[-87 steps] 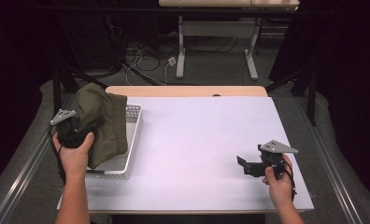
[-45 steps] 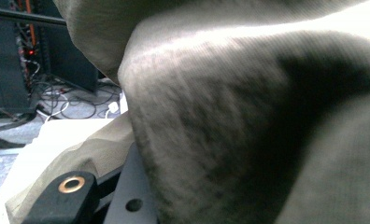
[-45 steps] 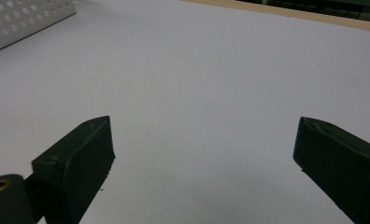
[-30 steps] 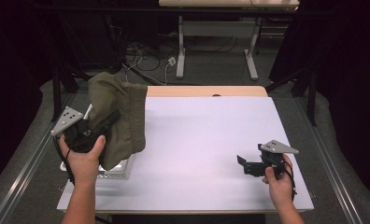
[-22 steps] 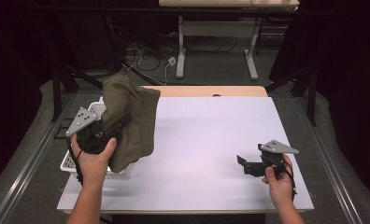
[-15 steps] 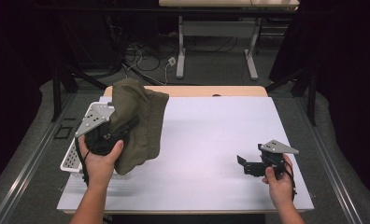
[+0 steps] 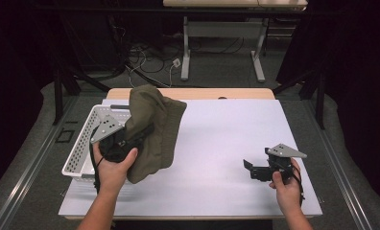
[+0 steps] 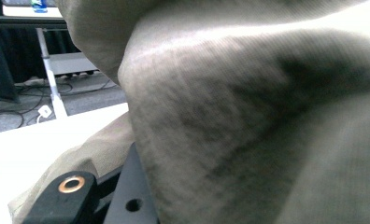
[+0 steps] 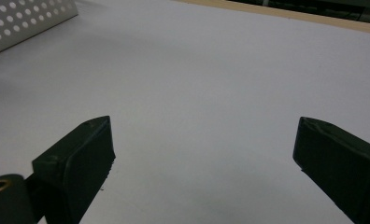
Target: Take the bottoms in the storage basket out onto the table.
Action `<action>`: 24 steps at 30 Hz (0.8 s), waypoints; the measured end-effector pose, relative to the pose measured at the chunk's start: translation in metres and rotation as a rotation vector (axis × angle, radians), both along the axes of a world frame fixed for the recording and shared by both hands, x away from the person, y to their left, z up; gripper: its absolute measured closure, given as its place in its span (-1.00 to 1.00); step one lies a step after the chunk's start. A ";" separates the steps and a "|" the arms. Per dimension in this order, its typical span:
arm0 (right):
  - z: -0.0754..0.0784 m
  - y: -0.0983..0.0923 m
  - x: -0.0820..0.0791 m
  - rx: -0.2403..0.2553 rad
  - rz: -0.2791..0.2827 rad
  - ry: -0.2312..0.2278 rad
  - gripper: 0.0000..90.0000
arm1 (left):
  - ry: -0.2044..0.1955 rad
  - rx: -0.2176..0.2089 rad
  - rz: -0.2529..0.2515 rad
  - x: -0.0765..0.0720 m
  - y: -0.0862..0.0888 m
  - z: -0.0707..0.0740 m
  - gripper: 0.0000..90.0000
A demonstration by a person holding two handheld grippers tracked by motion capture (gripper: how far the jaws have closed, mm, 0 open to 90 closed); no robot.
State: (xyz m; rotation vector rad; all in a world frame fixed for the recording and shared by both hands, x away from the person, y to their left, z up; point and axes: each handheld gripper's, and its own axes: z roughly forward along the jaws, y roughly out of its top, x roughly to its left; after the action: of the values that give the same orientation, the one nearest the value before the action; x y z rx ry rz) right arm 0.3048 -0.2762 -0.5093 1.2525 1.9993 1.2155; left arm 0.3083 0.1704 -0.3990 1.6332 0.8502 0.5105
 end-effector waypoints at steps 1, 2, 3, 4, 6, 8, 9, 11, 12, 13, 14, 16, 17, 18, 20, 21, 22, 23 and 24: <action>0.000 0.000 0.000 -0.003 0.002 0.006 -0.89 | 0.002 0.001 -0.003 0.000 -0.002 0.000 0.61; 0.000 0.000 0.000 0.000 0.000 0.000 -0.89 | 0.000 0.008 -0.010 0.000 -0.003 -0.001 0.61; 0.000 0.000 0.000 0.000 0.001 0.000 -0.89 | 0.001 0.010 -0.015 -0.001 -0.005 -0.001 0.61; 0.000 0.001 0.000 0.001 0.000 0.002 -0.89 | 0.001 0.016 -0.020 -0.001 -0.006 -0.001 0.61; 0.000 0.001 0.000 0.001 -0.001 0.006 -0.89 | 0.005 0.017 -0.028 -0.001 -0.010 -0.002 0.61; 0.000 0.001 0.000 0.001 -0.002 0.005 -0.88 | 0.006 0.025 -0.038 -0.002 -0.013 -0.003 0.61; 0.000 0.001 0.000 0.001 -0.001 0.005 -0.88 | 0.007 0.027 -0.042 -0.002 -0.014 -0.004 0.61; 0.000 0.000 0.000 -0.001 0.002 0.001 -0.88 | 0.009 0.030 -0.048 -0.002 -0.017 -0.005 0.61; 0.000 0.000 0.000 0.001 0.001 0.001 -0.88 | 0.009 0.035 -0.054 -0.002 -0.018 -0.005 0.61; 0.000 0.000 0.000 0.001 0.001 0.001 -0.88 | 0.011 0.034 -0.057 -0.003 -0.019 -0.006 0.61; 0.000 0.000 0.000 0.001 0.001 0.001 -0.88 | 0.012 0.035 -0.063 -0.003 -0.021 -0.006 0.61; 0.000 0.000 0.000 0.001 0.001 0.001 -0.88 | 0.014 0.037 -0.071 -0.003 -0.024 -0.007 0.61; 0.000 0.000 0.000 0.000 0.002 0.000 -0.88 | 0.014 0.039 -0.076 -0.003 -0.026 -0.008 0.61; 0.000 0.000 0.000 0.001 0.002 0.001 -0.88 | 0.015 0.043 -0.082 -0.004 -0.027 -0.008 0.61; 0.000 0.000 0.000 -0.001 0.003 0.000 -0.88 | 0.021 0.051 -0.091 -0.004 -0.030 -0.010 0.61; 0.000 0.001 0.000 0.001 0.000 0.000 -0.88 | 0.022 0.054 -0.097 -0.004 -0.032 -0.010 0.61; 0.000 0.000 0.000 0.000 0.002 0.000 -0.88 | 0.022 0.058 -0.101 -0.004 -0.034 -0.011 0.61; 0.000 0.000 0.000 0.001 0.001 0.000 -0.88 | 0.026 0.057 -0.103 -0.005 -0.036 -0.012 0.61; 0.000 0.000 0.000 0.000 0.002 0.000 -0.88 | 0.026 0.063 -0.109 -0.005 -0.037 -0.012 0.61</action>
State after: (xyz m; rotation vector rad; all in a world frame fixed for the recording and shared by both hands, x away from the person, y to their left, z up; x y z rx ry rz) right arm 0.3046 -0.2759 -0.5093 1.2514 2.0008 1.2166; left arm 0.3035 0.1331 -0.4114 1.7363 0.7660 0.4444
